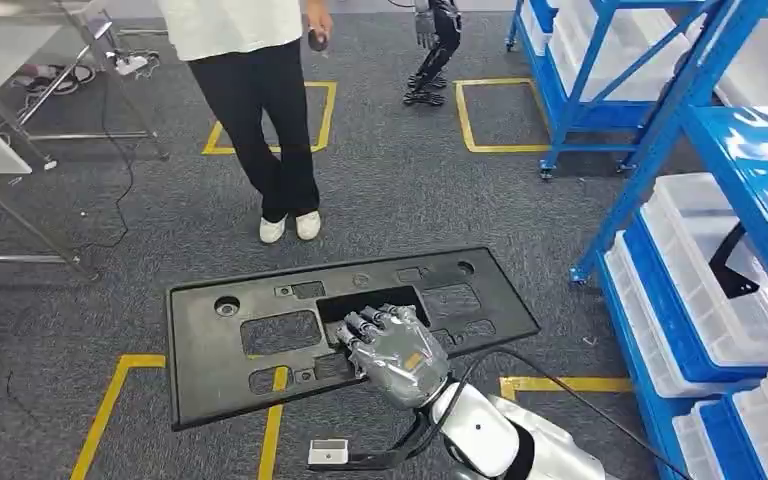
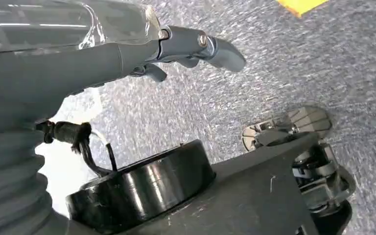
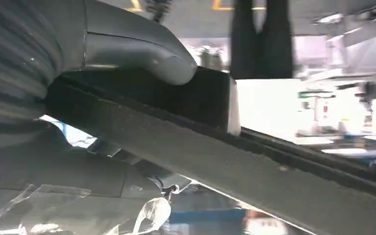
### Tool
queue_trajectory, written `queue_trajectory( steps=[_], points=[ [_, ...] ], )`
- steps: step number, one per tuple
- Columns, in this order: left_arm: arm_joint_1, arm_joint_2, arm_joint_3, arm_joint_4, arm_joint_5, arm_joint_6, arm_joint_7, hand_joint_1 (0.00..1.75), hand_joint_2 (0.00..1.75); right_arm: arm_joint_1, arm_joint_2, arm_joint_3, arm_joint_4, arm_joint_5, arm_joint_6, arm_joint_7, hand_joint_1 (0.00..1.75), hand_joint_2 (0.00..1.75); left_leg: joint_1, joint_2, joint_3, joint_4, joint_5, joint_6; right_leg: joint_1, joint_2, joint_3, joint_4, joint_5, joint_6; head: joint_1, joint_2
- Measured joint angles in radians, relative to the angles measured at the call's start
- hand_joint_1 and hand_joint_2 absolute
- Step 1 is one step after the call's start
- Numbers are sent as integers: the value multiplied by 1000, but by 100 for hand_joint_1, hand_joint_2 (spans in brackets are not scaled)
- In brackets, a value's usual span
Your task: Take the parts from the cabinet and place them on the table.
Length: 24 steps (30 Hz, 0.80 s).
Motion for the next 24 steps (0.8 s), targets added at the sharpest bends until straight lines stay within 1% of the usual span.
queue_trajectory(
  steps=[1,2,3,4,5,6,7,8,9,10,11,12,13,14,15,16,17,18,19,20,21,22,23,24],
  points=[
    [0,0,-2,0,0,1,2,0,175,4,-2,0,0,0,0,0,175,175,0,-15,-1,0,0,0,0,5,-42,80,-33,2,0,0],
    [1,0,-3,0,0,2,3,0,175,8,-3,0,0,0,0,0,175,175,0,-30,-1,1,0,0,0,5,-73,136,-47,4,0,0],
    [0,0,-3,0,0,3,2,0,175,12,-5,0,0,0,0,0,175,175,2,-48,0,2,0,0,-2,5,-81,141,-32,6,0,0],
    [-1,0,-4,0,0,3,2,0,175,13,-7,0,0,0,0,0,175,175,5,-63,2,3,-1,-2,-4,6,-62,92,8,8,0,0],
    [-1,0,-4,0,-1,6,0,0,175,12,-7,0,0,0,-1,0,175,175,9,-78,5,6,-4,-6,-7,8,-24,9,59,12,0,0],
    [-2,0,-5,0,-2,8,-3,0,175,11,-7,0,-1,2,-1,0,175,175,13,-92,6,14,-10,-14,-14,24,23,-95,113,18,0,0],
    [-4,3,-5,0,-2,9,-3,0,175,11,-7,0,-2,2,-2,0,175,175,15,-102,1,23,-17,-24,-23,63,51,-161,127,25,0,0],
    [-10,8,-5,0,-1,11,-5,0,175,10,-6,0,-3,3,-2,0,175,175,13,-113,-9,39,-22,-29,-22,76,56,-171,120,18,0,0],
    [-13,10,-5,0,0,12,-7,0,175,10,-6,0,-4,3,-3,0,175,175,14,-118,-13,35,-18,-31,-18,61,53,-168,120,10,0,0],
    [-13,11,-5,0,0,11,-9,0,175,11,-6,0,-4,3,-3,0,175,175,14,-127,-14,32,-17,-33,-15,53,52,-168,120,6,0,0],
    [-12,15,-5,0,-1,10,-12,0,175,11,-6,1,-4,3,-5,0,175,175,17,-135,-15,31,-16,-35,-12,43,53,-168,120,-1,-1,0],
    [-11,20,-5,0,-1,9,-13,0,175,10,-6,1,-4,3,-6,0,175,175,18,-138,-18,34,-20,-39,-18,32,55,-169,121,-7,0,0],
    [-10,23,-5,0,-2,8,-13,0,175,10,-5,1,-4,3,-8,0,175,175,15,-110,-25,49,-32,-43,-16,24,59,-171,121,-13,-1,0],
    [-12,22,-5,0,-2,6,-11,0,175,11,-3,1,-4,3,-8,3,175,175,14,-63,-56,113,-66,-50,-14,12,59,-171,119,-17,-2,0],
    [-18,23,-5,0,-1,6,-8,0,175,10,-2,1,-4,3,-9,3,175,175,17,-36,-101,205,-105,-55,-12,4,59,-171,117,-19,-2,0],
    [-23,24,-5,0,-1,6,-6,0,175,11,-2,1,-4,3,-9,3,175,175,18,-23,-147,297,-139,-56,-10,-9,59,-171,115,-22,-1,0],
    [-27,24,-5,0,0,6,-5,0,175,13,-2,1,-4,3,-9,3,175,175,17,-18,-187,372,-162,-56,-7,-25,60,-171,112,-26,-2,0],
    [-29,24,-5,0,0,5,0,0,175,14,-2,1,-4,3,-9,3,175,175,18,-17,-199,391,-155,-55,-6,-37,62,-171,110,-28,-1,0],
    [-29,24,-5,0,0,5,5,0,175,13,-2,1,-4,3,-9,2,175,175,18,-16,-184,357,-128,-51,-6,-47,66,-171,107,-29,-2,0],
    [-27,24,-5,0,0,6,8,0,175,12,-1,1,-4,3,-9,1,175,175,16,-12,-146,284,-86,-46,-5,-56,71,-171,104,-29,-2,0],
    [-22,24,-5,0,2,5,10,0,175,12,1,1,-4,3,-9,0,175,175,12,2,-89,171,-33,-36,-5,-65,78,-171,100,-29,-2,0],
    [-15,24,-5,0,3,5,10,0,175,11,2,1,-4,3,-9,0,175,175,2,40,-43,76,5,-25,-5,-72,84,-173,96,-28,-2,0],
    [-14,25,-6,0,2,-1,10,0,175,11,2,0,-5,4,-8,2,175,175,-14,73,-25,44,-12,-21,-1,-80,86,-173,93,-22,-2,0],
    [-15,25,-6,0,-4,-3,8,0,175,11,1,0,-5,4,-8,3,175,175,-17,66,-26,31,-15,-16,-2,-89,82,-174,92,-19,-1,0]
  ],
)
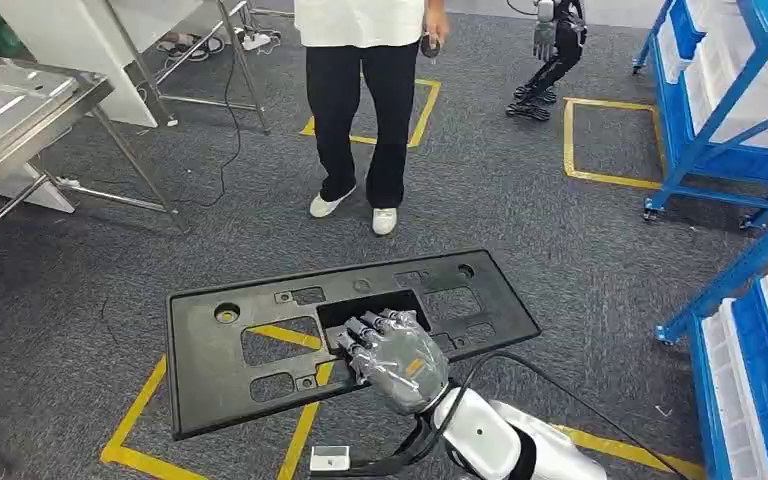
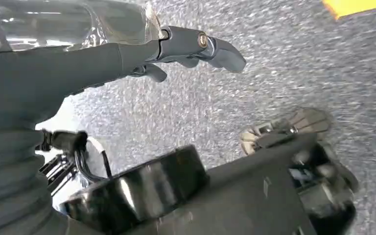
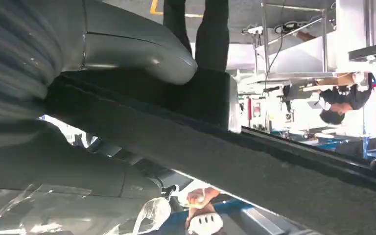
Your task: Take the parts from the cabinet and place them on the table.
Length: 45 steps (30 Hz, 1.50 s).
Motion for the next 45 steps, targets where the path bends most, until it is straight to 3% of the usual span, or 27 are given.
queue_trajectory(
  steps=[3,5,6,8,9,10,12,13,14,18,19,20,21,24,25,27,28,29,31,34,35,36,38,40,43,44,45],
  points=[
    [7,0,0,0,4,1,0,0,175,-1,1,0,0,0,1,1,175,175,-5,-35,5,-16,5,7,-1,-37,14,-10,-5,11,0,0],
    [11,-1,0,0,0,0,-2,0,175,4,1,-1,-1,0,1,1,175,175,16,-58,32,-42,19,6,-1,48,-5,48,-39,17,1,0],
    [9,-2,0,0,2,1,-1,0,175,3,0,-1,-3,1,1,1,175,175,18,-67,34,-42,21,11,0,79,-45,127,-79,18,1,0],
    [7,-8,0,0,2,0,2,0,175,7,-3,-1,-3,1,3,1,175,175,21,-95,34,-42,20,12,-1,92,-137,286,-133,22,1,0],
    [8,-11,0,0,2,0,4,0,175,10,-4,0,-3,1,5,0,175,175,22,-110,35,-42,19,11,-1,92,-165,321,-129,24,1,0],
    [7,-13,0,0,2,0,8,0,175,12,-4,0,-3,1,6,0,175,175,25,-124,37,-41,18,9,-2,92,-166,301,-100,25,1,0],
    [7,-13,0,0,3,0,10,0,175,12,-4,0,-3,1,9,0,175,175,35,-156,43,-33,10,-2,-10,103,-102,137,7,34,1,0],
    [6,-13,0,0,3,0,10,0,175,12,-4,0,-3,0,10,-1,175,175,40,-169,42,-23,2,-13,-20,135,-61,42,55,45,1,0],
    [4,-12,0,0,3,0,10,0,175,12,-5,0,-3,0,10,-2,175,175,35,-179,30,-7,-8,-23,-25,170,-49,13,44,47,1,0],
    [5,-11,0,0,4,3,10,0,175,13,-1,1,-3,-1,10,-3,175,175,42,-208,18,-5,-9,-30,-17,129,-54,14,48,10,0,0],
    [4,-9,0,0,5,5,10,0,175,12,0,1,-4,-1,10,-3,175,175,44,-185,18,4,-15,-33,-17,121,-53,11,49,3,0,0],
    [2,-10,0,0,5,6,10,0,175,13,1,1,-4,-1,10,-3,175,175,38,-135,1,44,-39,-38,-17,114,-52,11,48,-1,-1,0],
    [-1,-11,0,0,6,6,9,0,175,10,1,1,-4,-1,10,-2,175,175,39,-104,-37,120,-78,-45,-14,107,-52,11,47,-3,0,0],
    [-11,-16,2,0,10,5,7,0,175,12,1,2,-3,-1,11,-4,175,175,40,-83,-144,339,-160,-45,-2,65,-51,11,41,-10,0,0],
    [-12,-17,2,0,11,3,7,0,175,12,1,2,-3,-2,11,-5,175,175,38,-83,-140,330,-148,-39,2,53,-50,12,39,-12,0,0],
    [-8,-18,2,0,12,3,7,0,175,11,2,2,-4,-2,12,-6,175,175,27,-73,-57,176,-67,-20,8,30,-39,11,33,-14,0,0],
    [-2,-19,2,0,14,2,8,0,175,9,4,2,-4,-2,14,-7,175,175,14,-47,0,68,-19,-5,9,20,-31,10,29,-14,0,0],
    [-2,-19,1,0,15,2,8,0,175,7,5,2,-4,-2,14,-7,175,175,-3,9,31,2,-15,11,7,10,-26,7,27,-13,0,0],
    [-8,-18,1,0,15,2,8,0,175,5,5,2,-4,-2,14,-8,175,175,-9,8,30,-10,-17,14,3,-11,-27,3,26,-8,0,0],
    [-1,-16,1,0,15,2,10,0,175,2,12,2,-5,-2,18,-8,175,175,-9,-27,52,-46,-1,27,3,-39,-6,-10,24,3,0,0],
    [4,-18,1,0,14,2,10,0,175,1,9,5,-5,-3,19,-8,175,175,4,-39,69,-69,15,17,0,31,-7,7,15,6,0,0],
    [1,-17,1,0,15,3,10,0,175,-1,10,5,-6,-3,18,-10,175,175,10,-48,69,-71,19,23,0,73,-35,59,-17,6,0,0],
    [-4,-20,1,0,15,2,10,0,175,1,7,5,-7,-4,21,-11,175,175,19,-75,68,-71,21,20,-3,94,-115,216,-86,17,0,0],
    [-1,-25,1,0,14,0,10,0,175,7,6,8,-7,-5,22,-14,175,175,25,-106,67,-69,19,17,-7,94,-175,309,-97,29,0,0],
    [2,-25,1,0,14,1,10,0,175,5,5,14,-7,-5,22,-15,175,175,44,-152,68,-49,6,-9,-22,102,-89,103,38,51,0,0],
    [2,-24,1,0,14,2,11,0,175,5,5,15,-7,-8,22,-15,175,175,46,-163,62,-31,-9,-24,-32,130,-47,11,69,63,1,0],
    [-1,-19,1,1,14,3,13,0,175,0,4,16,-7,-8,22,-15,175,175,43,-174,45,-7,-21,-35,-30,163,-44,10,45,57,1,0]
  ],
)
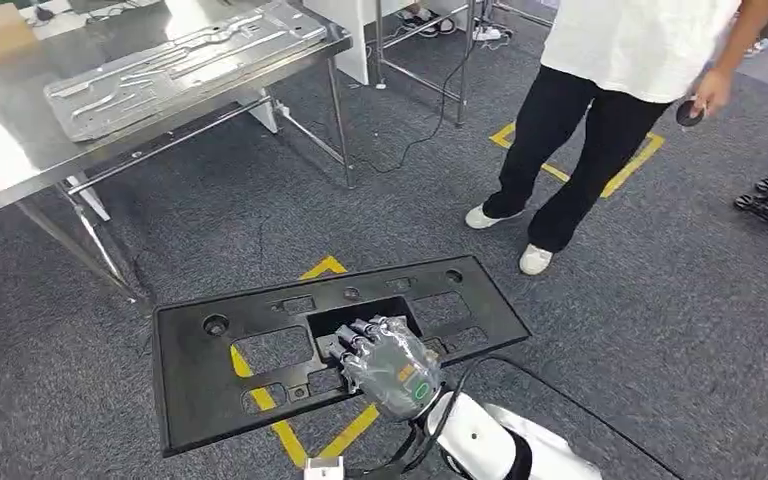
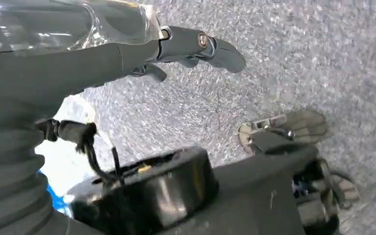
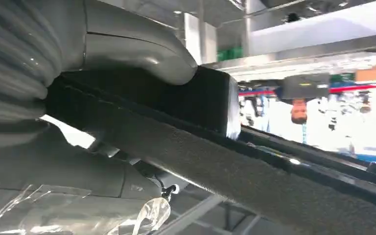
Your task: Take the parts from the cabinet and place them on the table.
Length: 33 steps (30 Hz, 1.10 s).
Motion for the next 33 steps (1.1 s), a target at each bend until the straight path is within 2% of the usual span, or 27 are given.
queue_trajectory(
  steps=[1,4,5,6,7,8,9,10,11,12,14,15,16,18,19,20,21,22,23,24,25,26,27,29,30,31,33],
  points=[
    [1,0,0,0,0,-1,2,0,175,-1,2,0,-1,-1,0,0,175,175,2,-4,-8,5,1,1,1,-21,-9,8,0,-19,-1,0],
    [8,4,0,0,0,0,2,0,175,0,2,1,-1,-2,-1,0,175,175,8,-13,-13,4,-2,0,3,-46,-9,8,-3,-39,-2,0],
    [9,4,0,0,0,0,2,0,175,-1,3,1,-1,-2,-1,0,175,175,4,27,-20,26,-13,-4,8,-54,-6,7,-4,-46,-2,0],
    [9,4,0,0,0,0,2,0,175,-1,4,1,-1,-2,-1,0,175,175,5,54,-34,58,-27,-6,7,-59,-6,6,-5,-48,-3,0],
    [4,4,0,0,0,0,1,0,175,-5,5,1,-1,-2,-1,0,175,175,4,82,-83,152,-70,-11,10,-71,-5,6,-6,-50,-3,0],
    [-2,4,1,0,0,-1,1,0,175,-4,4,1,-1,-2,-1,0,175,175,5,90,-135,250,-107,-13,12,-83,-4,7,-9,-54,-3,0],
    [-4,4,2,0,0,-2,-1,0,175,-3,5,2,-1,-3,-1,0,175,175,5,93,-169,313,-126,-12,15,-94,-4,7,-11,-55,-3,0],
    [-6,4,3,0,-1,-3,-3,0,175,-1,4,3,-1,-7,-1,0,175,175,5,93,-188,342,-124,-9,19,-102,-2,7,-14,-56,-2,0],
    [-7,4,3,0,-4,-4,-3,0,175,-1,4,3,-1,-16,-1,0,175,175,1,94,-179,318,-101,0,23,-109,2,7,-17,-57,-3,0],
    [-5,4,3,0,-4,-4,-3,0,175,-1,5,3,-1,-19,-1,0,175,175,-3,94,-150,256,-62,10,27,-114,8,7,-20,-58,-3,0],
    [2,4,3,0,-7,-4,-2,0,175,-3,5,2,-1,-23,-2,0,175,175,-28,108,-57,62,38,52,34,-122,25,4,-28,-60,-3,0],
    [2,11,3,1,-7,-3,-1,0,175,-3,4,1,-1,-24,-1,0,175,175,-35,134,-41,37,23,73,33,-126,29,0,-29,-59,-1,0],
    [1,9,2,0,-8,-3,0,0,175,-4,4,1,-1,-24,-2,0,175,175,-41,133,-39,17,22,75,30,-128,25,-3,-28,-56,-3,0],
    [3,12,2,1,-7,0,0,0,175,-3,5,1,-1,-26,-1,1,175,175,-48,127,-39,9,21,76,22,-139,23,-8,-26,-49,-3,0],
    [4,14,2,1,-7,0,0,0,175,-4,7,0,-1,-26,-1,2,175,175,-50,121,-29,-11,25,79,25,-143,34,-18,-24,-43,-3,0],
    [8,15,2,1,-6,0,0,0,175,-2,9,-2,-1,-27,-1,2,175,175,-34,115,2,-48,40,73,26,-135,44,-22,-30,-38,-3,0],
    [8,12,2,1,-6,0,-2,0,175,-3,6,0,-1,-26,-1,1,175,175,-33,111,15,-65,47,64,26,-108,34,13,-46,-35,-2,0],
    [6,12,2,1,-4,0,-2,0,175,-4,6,0,-2,-26,-1,1,175,175,-30,110,18,-66,49,64,27,-84,0,78,-78,-35,-1,0],
    [4,11,3,1,0,0,-2,0,175,-4,5,0,-1,-27,0,1,175,175,-28,105,18,-66,47,62,25,-74,-45,161,-114,-32,-1,0],
    [3,8,2,1,3,-2,-3,0,175,0,4,0,-1,-27,0,1,175,175,-28,98,18,-65,46,61,24,-73,-89,235,-141,-28,-2,0],
    [5,5,2,1,7,-2,-3,0,175,3,3,1,-1,-27,2,0,175,175,-28,92,18,-65,44,59,24,-73,-123,283,-145,-25,-1,0],
    [8,4,3,1,14,-5,-3,0,175,5,1,2,-1,-26,4,0,175,175,-27,86,20,-63,42,55,23,-73,-125,269,-118,-22,-2,0],
    [11,3,3,1,18,-13,-3,0,175,6,0,3,-1,-26,6,0,175,175,-25,80,24,-61,38,50,21,-73,-103,209,-74,-19,-2,0],
    [13,3,3,1,21,-22,-3,0,175,4,0,3,-1,-26,7,0,175,175,-19,72,27,-41,21,36,16,-71,-16,18,29,-10,-2,0],
    [13,5,3,1,18,-23,-2,0,175,4,-2,3,-1,-26,7,0,175,175,-22,70,19,-28,9,27,15,-57,0,-12,13,-7,-2,0],
    [11,5,3,1,13,-23,0,0,175,2,1,3,-1,-25,8,-2,175,175,-25,67,8,-8,0,25,15,-55,-5,-16,16,-24,-3,0],
    [14,5,3,1,10,-25,0,0,175,4,1,3,-1,-24,8,-2,175,175,-25,66,7,-12,1,25,20,-57,-8,-13,13,-35,-3,0]
  ],
)
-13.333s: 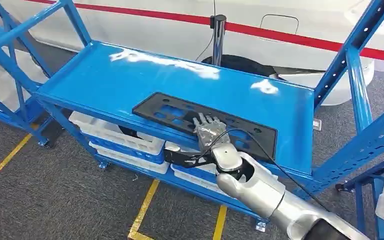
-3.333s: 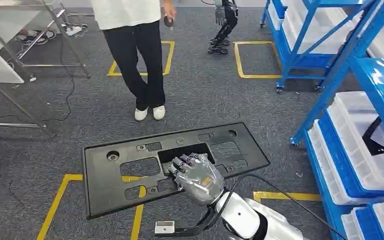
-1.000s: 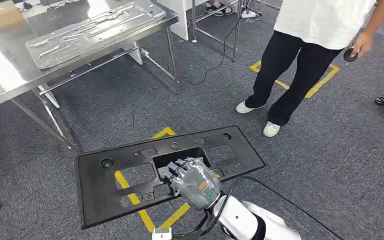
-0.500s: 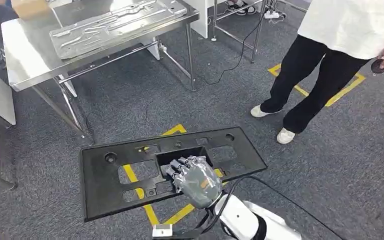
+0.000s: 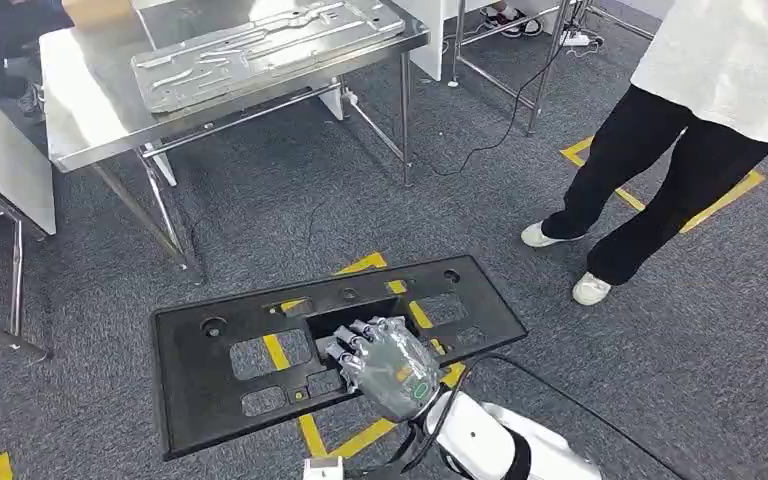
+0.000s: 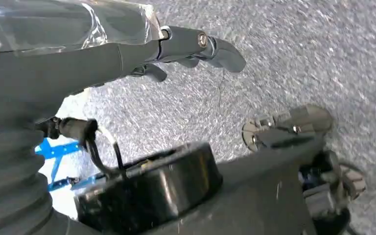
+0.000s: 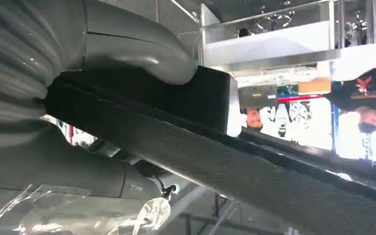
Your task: Take the parts from the cabinet and place them on the table.
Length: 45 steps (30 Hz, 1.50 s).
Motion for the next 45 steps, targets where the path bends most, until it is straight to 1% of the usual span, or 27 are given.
queue_trajectory(
  steps=[1,3,6,7,9,11,12,13,16,18,21,22,23,24,26,27,28,31,33,35,37,38,39,40,42,43,45],
  points=[
    [0,0,0,0,0,0,0,0,175,-1,0,0,0,0,0,0,175,175,3,0,-2,3,-2,-1,-1,-1,0,0,0,-4,0,0],
    [-1,2,0,0,-2,0,0,0,175,-3,1,0,0,0,0,1,175,175,5,13,-20,52,-34,-16,-7,-6,6,-3,-2,-16,-2,0],
    [-12,1,2,0,-3,0,-2,0,175,-5,1,0,0,0,0,0,175,175,19,22,-142,297,-138,-34,-6,-14,7,-3,-5,-21,-1,0],
    [-15,1,3,0,-5,0,-2,0,175,-4,1,0,0,0,0,0,175,175,21,22,-174,354,-146,-36,-6,-16,7,-2,-7,-20,-1,0],
    [-16,0,4,0,-7,1,-2,0,175,-4,1,0,0,0,0,0,175,175,22,24,-159,307,-100,-33,-6,-17,12,-3,-10,-20,-1,0],
    [-11,0,4,0,-11,3,0,0,175,-5,1,0,0,0,0,0,175,175,21,28,-69,109,3,-21,-6,-17,23,-3,-15,-16,-1,0],
    [-7,0,4,0,-12,3,0,0,175,-5,1,0,0,0,0,0,175,175,17,37,-37,29,31,-12,-7,-17,26,-7,-16,-14,-1,0],
    [-8,0,4,0,-15,4,0,0,175,-6,1,0,0,1,0,0,175,175,9,37,-26,11,14,-8,0,-17,25,-6,-18,-9,-1,0],
    [-6,0,4,0,-22,3,0,0,175,-5,1,0,0,2,-2,3,175,175,1,34,-31,6,9,-1,-8,-24,25,-13,-18,8,-1,0],
    [-5,-1,4,0,-23,3,0,0,175,-5,0,-1,0,2,-2,3,175,175,9,30,-3,-18,20,3,-7,-22,27,7,-30,17,0,0],
    [-5,-1,4,0,-23,2,0,0,175,-2,-1,-1,0,2,-3,2,175,175,7,30,6,-18,13,19,2,-16,-88,228,-132,15,0,0],
    [-4,-1,4,0,-22,0,0,0,175,0,-2,-1,0,2,-2,2,175,175,5,29,8,-18,11,21,3,-13,-130,295,-149,15,0,0],
    [-2,-1,4,0,-22,-1,0,0,175,2,-4,0,0,2,-2,2,175,175,3,27,11,-18,8,23,3,-12,-149,313,-139,15,0,0],
    [-1,-1,4,0,-22,-3,0,0,175,3,-5,0,0,2,-2,2,175,175,3,25,15,-17,5,22,3,-12,-143,283,-109,14,0,0],
    [-1,-1,4,0,-22,-3,0,0,175,3,-5,0,0,2,-3,2,175,175,4,19,31,-14,-8,17,2,-12,-60,99,0,12,0,0],
    [0,-2,4,0,-22,-4,0,0,175,3,-5,0,0,2,-3,2,175,175,3,19,35,-9,-18,12,2,-12,-20,11,36,12,0,0],
    [-1,-1,4,0,-22,-4,0,0,175,2,-5,0,0,2,-2,2,175,175,-5,19,29,-1,-27,5,4,-9,-10,-2,17,7,0,0],
    [0,-1,4,0,-22,-4,1,0,175,2,-4,0,0,2,-3,2,175,175,-3,18,29,-3,-29,2,8,-9,-16,-3,16,-6,0,0],
    [0,2,4,0,-23,-3,1,0,175,-1,-4,0,0,2,-3,2,175,175,-2,19,26,14,-47,-6,-2,-9,-8,-7,14,-15,-1,0],
    [-1,0,4,0,-23,-4,1,0,175,-4,-3,0,0,2,-3,3,175,175,9,21,-35,138,-104,-27,-4,-11,-5,-7,9,-22,-2,0],
    [-10,0,6,0,-22,-4,-1,0,175,-2,-4,0,0,2,-3,3,175,175,20,22,-133,311,-160,-40,-4,-15,-4,-7,5,-23,-2,0],
    [-14,0,6,0,-23,-4,-1,0,175,0,-4,0,0,1,-2,3,175,175,24,24,-160,349,-156,-42,-4,-16,-3,-7,3,-23,-1,0],
    [-15,0,6,0,-24,-4,-1,0,175,0,-4,0,0,1,-2,3,175,175,26,25,-158,331,-132,-44,-4,-15,0,-7,2,-22,-2,0],
    [-14,0,5,0,-24,-4,-1,0,175,0,-4,0,0,1,-2,3,175,175,27,26,-133,265,-86,-44,-5,-14,5,-7,-1,-21,-2,0],
    [-10,0,5,0,-27,-4,0,0,175,-1,-4,0,0,1,-2,3,175,175,28,31,-48,67,20,-37,-5,-12,18,-8,-7,-15,-2,0],
    [-8,0,5,0,-28,-4,0,0,175,-3,-4,0,0,1,-2,3,175,175,23,36,-26,21,13,-32,-4,-12,18,-11,-7,-11,-2,0],
    [-7,0,5,0,-29,-4,0,0,175,-4,-4,0,0,1,-2,3,175,175,13,35,-32,9,7,-21,-4,-12,10,-11,-6,2,-2,0]
  ],
)
